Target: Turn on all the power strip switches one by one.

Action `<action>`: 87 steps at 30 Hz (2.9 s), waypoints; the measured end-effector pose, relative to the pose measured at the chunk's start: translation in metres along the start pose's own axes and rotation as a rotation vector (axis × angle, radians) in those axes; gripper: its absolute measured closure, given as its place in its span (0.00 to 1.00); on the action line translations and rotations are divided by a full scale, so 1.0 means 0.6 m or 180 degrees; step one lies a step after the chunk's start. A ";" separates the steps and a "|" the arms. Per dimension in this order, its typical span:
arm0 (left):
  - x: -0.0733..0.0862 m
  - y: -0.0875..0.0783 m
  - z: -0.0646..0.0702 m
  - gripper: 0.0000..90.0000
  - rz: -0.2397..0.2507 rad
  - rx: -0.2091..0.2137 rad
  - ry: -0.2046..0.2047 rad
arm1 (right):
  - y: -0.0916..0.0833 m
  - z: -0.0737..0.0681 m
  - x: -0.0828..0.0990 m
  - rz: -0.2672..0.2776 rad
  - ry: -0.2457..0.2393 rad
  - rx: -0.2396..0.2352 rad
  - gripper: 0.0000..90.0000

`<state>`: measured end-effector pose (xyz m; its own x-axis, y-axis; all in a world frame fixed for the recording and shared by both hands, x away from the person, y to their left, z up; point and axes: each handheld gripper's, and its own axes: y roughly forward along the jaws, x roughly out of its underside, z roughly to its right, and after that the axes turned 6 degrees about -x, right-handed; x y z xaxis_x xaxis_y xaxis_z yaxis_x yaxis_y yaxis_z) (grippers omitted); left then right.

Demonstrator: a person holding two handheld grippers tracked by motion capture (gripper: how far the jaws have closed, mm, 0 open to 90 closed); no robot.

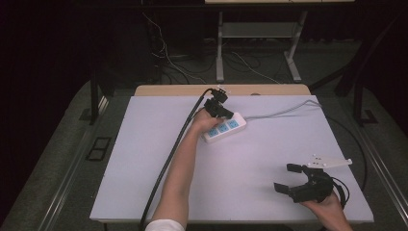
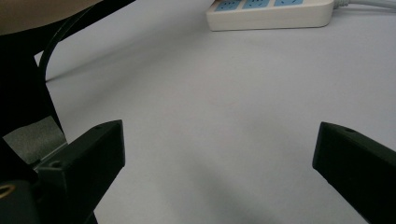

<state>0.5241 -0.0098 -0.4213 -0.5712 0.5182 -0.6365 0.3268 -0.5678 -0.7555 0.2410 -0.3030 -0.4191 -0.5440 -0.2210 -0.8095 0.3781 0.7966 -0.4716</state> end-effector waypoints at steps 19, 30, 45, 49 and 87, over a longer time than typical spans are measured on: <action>0.007 -0.001 0.006 1.00 0.0101 -0.0104 0.0028 | -0.002 0.000 0.000 0.0018 -0.0017 0.0016 0.02; 0.007 -0.059 0.019 0.98 0.0329 -0.0144 0.0158 | 0.000 0.001 0.000 0.0001 -0.0015 0.0009 0.02; 0.078 -0.154 0.013 0.18 0.0652 -0.0037 -0.0047 | 0.003 -0.001 -0.001 0.0001 -0.0019 0.0011 0.02; 0.108 -0.175 0.016 0.00 0.0636 -0.0041 -0.0098 | 0.002 0.000 -0.001 0.0009 -0.0021 0.0009 0.02; 0.349 -0.331 0.116 0.00 0.1144 -0.0295 -0.0084 | 0.006 0.003 -0.001 0.0021 0.0071 0.0049 0.02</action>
<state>0.2870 0.1669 -0.3938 -0.4264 0.2788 -0.8605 0.5761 -0.6497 -0.4960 0.2440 -0.3010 -0.4212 -0.5578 -0.2032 -0.8047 0.3930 0.7893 -0.4718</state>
